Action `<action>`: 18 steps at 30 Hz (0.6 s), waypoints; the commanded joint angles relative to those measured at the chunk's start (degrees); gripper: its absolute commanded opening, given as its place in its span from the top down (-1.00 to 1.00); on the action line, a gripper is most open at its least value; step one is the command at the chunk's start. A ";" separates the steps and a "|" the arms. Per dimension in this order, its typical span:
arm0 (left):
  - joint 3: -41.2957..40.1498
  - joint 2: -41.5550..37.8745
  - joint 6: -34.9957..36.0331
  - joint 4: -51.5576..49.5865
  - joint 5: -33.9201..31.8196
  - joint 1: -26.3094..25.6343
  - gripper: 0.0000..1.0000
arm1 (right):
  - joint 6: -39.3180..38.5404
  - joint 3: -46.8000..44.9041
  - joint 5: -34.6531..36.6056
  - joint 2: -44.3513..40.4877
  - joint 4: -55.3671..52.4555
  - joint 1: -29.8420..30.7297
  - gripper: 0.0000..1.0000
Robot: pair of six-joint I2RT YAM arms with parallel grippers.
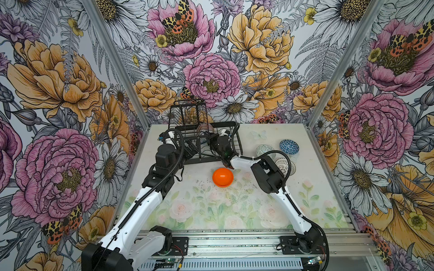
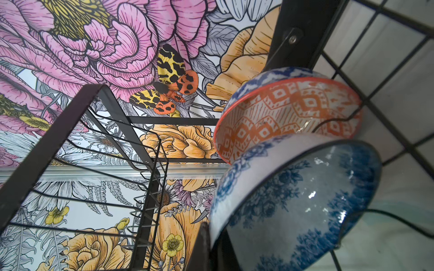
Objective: Load bowls into a dish rack
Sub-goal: Place the bowl in the dish rack.
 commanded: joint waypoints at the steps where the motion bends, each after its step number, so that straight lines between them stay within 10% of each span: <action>1: -0.29 -0.08 -0.52 0.66 0.61 -0.30 -0.97 | 1.10 -1.80 0.47 -1.44 -5.65 0.81 0.85; 18: -0.24 -0.52 -0.15 0.45 0.27 -0.67 -0.97 | 1.98 -1.45 0.56 -1.27 -6.75 1.13 0.73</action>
